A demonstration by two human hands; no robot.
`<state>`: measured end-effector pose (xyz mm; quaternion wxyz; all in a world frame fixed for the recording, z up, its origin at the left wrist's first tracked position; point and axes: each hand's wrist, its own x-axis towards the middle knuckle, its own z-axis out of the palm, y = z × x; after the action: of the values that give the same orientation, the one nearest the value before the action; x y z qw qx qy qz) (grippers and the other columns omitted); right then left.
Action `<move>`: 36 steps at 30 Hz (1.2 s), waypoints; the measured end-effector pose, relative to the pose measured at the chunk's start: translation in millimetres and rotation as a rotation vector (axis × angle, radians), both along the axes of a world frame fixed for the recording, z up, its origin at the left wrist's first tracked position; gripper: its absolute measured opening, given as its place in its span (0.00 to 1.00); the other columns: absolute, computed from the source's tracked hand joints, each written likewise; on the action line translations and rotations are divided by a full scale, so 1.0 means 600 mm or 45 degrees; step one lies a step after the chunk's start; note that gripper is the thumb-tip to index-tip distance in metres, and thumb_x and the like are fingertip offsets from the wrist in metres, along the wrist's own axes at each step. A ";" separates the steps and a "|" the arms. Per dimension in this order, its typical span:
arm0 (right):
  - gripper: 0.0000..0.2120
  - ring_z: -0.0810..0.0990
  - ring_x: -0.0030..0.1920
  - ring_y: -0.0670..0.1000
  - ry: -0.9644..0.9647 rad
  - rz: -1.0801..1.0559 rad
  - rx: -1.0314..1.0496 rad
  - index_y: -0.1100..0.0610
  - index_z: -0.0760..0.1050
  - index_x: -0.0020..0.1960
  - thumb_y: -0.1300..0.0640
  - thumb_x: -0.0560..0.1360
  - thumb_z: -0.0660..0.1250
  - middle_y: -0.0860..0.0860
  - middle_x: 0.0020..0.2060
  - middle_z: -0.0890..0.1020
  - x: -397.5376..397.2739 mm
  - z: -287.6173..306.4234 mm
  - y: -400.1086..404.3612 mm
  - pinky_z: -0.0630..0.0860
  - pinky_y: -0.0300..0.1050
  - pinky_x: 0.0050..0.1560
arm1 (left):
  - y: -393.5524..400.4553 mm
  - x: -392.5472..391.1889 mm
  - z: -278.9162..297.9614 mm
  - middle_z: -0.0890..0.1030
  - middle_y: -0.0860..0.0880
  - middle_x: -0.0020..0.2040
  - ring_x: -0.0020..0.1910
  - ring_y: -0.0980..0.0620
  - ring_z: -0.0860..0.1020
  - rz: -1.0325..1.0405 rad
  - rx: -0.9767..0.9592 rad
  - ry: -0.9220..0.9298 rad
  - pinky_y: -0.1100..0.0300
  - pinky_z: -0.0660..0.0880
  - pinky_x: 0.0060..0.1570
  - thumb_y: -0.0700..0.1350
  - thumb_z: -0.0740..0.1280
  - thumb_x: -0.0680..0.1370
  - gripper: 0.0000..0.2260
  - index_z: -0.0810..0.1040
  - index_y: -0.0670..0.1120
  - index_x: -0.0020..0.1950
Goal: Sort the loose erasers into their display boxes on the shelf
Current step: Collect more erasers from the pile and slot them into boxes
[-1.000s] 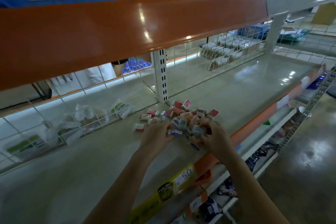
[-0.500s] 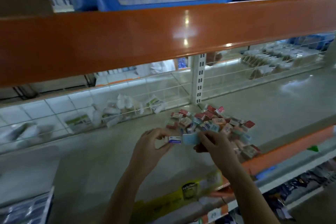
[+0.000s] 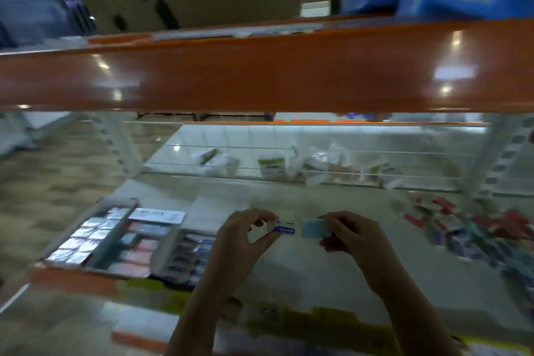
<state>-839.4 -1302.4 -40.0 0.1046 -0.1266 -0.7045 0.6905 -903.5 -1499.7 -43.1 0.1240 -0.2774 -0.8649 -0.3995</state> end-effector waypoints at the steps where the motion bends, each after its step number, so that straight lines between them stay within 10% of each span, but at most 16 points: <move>1: 0.07 0.83 0.33 0.50 0.002 0.046 0.002 0.57 0.80 0.45 0.63 0.76 0.63 0.58 0.39 0.82 -0.013 0.003 -0.024 0.78 0.37 0.34 | -0.028 -0.006 -0.001 0.75 0.66 0.40 0.45 0.66 0.73 0.032 0.009 -0.009 0.77 0.68 0.41 0.43 0.76 0.69 0.16 0.75 0.61 0.46; 13: 0.09 0.82 0.30 0.50 0.006 0.348 -0.074 0.59 0.79 0.41 0.69 0.74 0.64 0.57 0.34 0.81 -0.159 0.040 -0.297 0.79 0.36 0.33 | -0.326 -0.092 0.002 0.77 0.65 0.41 0.44 0.65 0.75 0.258 -0.048 -0.018 0.73 0.69 0.43 0.45 0.75 0.70 0.14 0.75 0.63 0.46; 21: 0.03 0.84 0.39 0.51 -0.140 0.534 0.316 0.57 0.80 0.46 0.62 0.74 0.68 0.54 0.40 0.83 -0.242 0.033 -0.437 0.81 0.47 0.47 | -0.475 -0.158 -0.019 0.77 0.68 0.44 0.45 0.66 0.75 0.246 -0.056 -0.035 0.73 0.70 0.42 0.45 0.74 0.70 0.15 0.76 0.63 0.49; 36: 0.04 0.83 0.39 0.48 -0.445 0.399 0.866 0.55 0.77 0.49 0.61 0.75 0.66 0.52 0.45 0.80 -0.282 0.005 -0.510 0.81 0.40 0.42 | -0.521 -0.256 -0.052 0.73 0.70 0.44 0.47 0.64 0.74 0.049 -0.081 -0.093 0.71 0.68 0.44 0.49 0.72 0.72 0.10 0.78 0.58 0.51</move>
<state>-1008.8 -1608.7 -37.3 -0.0872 -0.0916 -0.9104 0.3939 -1056.9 -1812.3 -74.4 0.0913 -0.2499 -0.8862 -0.3793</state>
